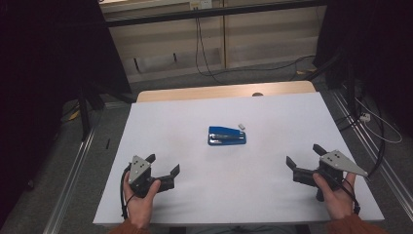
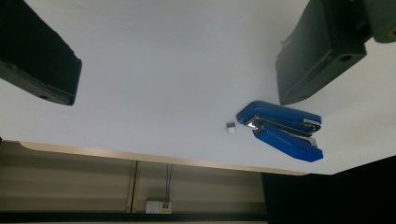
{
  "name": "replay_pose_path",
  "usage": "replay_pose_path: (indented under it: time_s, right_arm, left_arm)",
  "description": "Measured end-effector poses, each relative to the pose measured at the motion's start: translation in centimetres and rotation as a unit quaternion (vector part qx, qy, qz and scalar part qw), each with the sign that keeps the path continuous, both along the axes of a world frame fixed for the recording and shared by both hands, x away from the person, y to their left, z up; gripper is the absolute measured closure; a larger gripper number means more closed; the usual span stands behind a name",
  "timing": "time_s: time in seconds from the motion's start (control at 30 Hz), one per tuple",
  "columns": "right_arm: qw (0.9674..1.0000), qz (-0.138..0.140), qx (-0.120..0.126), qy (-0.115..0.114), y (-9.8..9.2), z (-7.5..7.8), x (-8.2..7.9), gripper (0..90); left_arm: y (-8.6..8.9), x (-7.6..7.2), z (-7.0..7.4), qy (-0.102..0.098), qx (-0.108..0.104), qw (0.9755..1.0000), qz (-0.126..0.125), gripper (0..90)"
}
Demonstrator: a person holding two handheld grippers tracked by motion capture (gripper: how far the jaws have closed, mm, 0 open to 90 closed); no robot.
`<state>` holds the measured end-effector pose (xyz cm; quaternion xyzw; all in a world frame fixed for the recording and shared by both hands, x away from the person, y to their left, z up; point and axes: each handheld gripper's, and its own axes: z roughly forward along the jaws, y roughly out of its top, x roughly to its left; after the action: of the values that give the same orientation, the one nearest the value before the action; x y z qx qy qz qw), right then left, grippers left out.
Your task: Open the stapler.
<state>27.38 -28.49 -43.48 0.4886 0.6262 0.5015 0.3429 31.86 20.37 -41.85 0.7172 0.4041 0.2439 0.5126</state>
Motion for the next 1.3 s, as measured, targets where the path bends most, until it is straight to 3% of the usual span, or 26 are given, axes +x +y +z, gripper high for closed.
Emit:
replay_pose_path:
  time_s: [0.2, 0.33, 0.43, 0.67, 0.77, 0.87, 1.07, 1.3]
  right_arm:
    - [1.0000, 0.000, -0.002, 0.006, -0.1, -0.1, 0.1, 0.1]
    - [0.9999, 0.006, -0.003, 0.008, -0.1, -0.2, 0.1, 0.1]
    - [0.9992, 0.032, 0.010, 0.022, 0.1, -0.2, 0.3, 1.4]
    - [0.9988, 0.044, 0.000, 0.023, 0.6, -0.4, 0.5, 1.1]
    - [0.9971, 0.072, 0.004, 0.023, 0.9, -0.4, 0.5, 0.4]
    - [0.9972, 0.073, -0.003, 0.018, 1.1, -0.4, 0.5, 0.9]
    - [0.9967, 0.078, -0.018, 0.016, 1.8, -0.5, 0.8, 2.9]
    - [0.9940, 0.107, -0.014, 0.020, 2.8, -0.6, 1.1, 4.1]
  left_arm:
    - [0.1, 0.2, -0.2, 0.005, -0.001, 1.0000, 0.003, 3.9]
    - [-0.1, 0.3, -0.1, 0.006, 0.007, 0.9999, -0.012, 3.9]
    - [-0.4, 0.4, -0.2, 0.011, 0.004, 0.9997, -0.019, 3.9]
    - [-0.6, 0.6, -0.2, 0.017, 0.011, 0.9995, -0.025, 5.1]
    - [-0.7, 0.6, -0.2, 0.016, 0.016, 0.9994, -0.027, 5.3]
    - [-0.8, 0.6, -0.2, 0.015, 0.019, 0.9993, -0.027, 5.4]
    - [-1.2, 0.5, 0.0, 0.015, 0.022, 0.9984, -0.051, 7.5]
    - [-1.8, 0.7, 0.1, 0.011, 0.027, 0.9974, -0.066, 7.8]
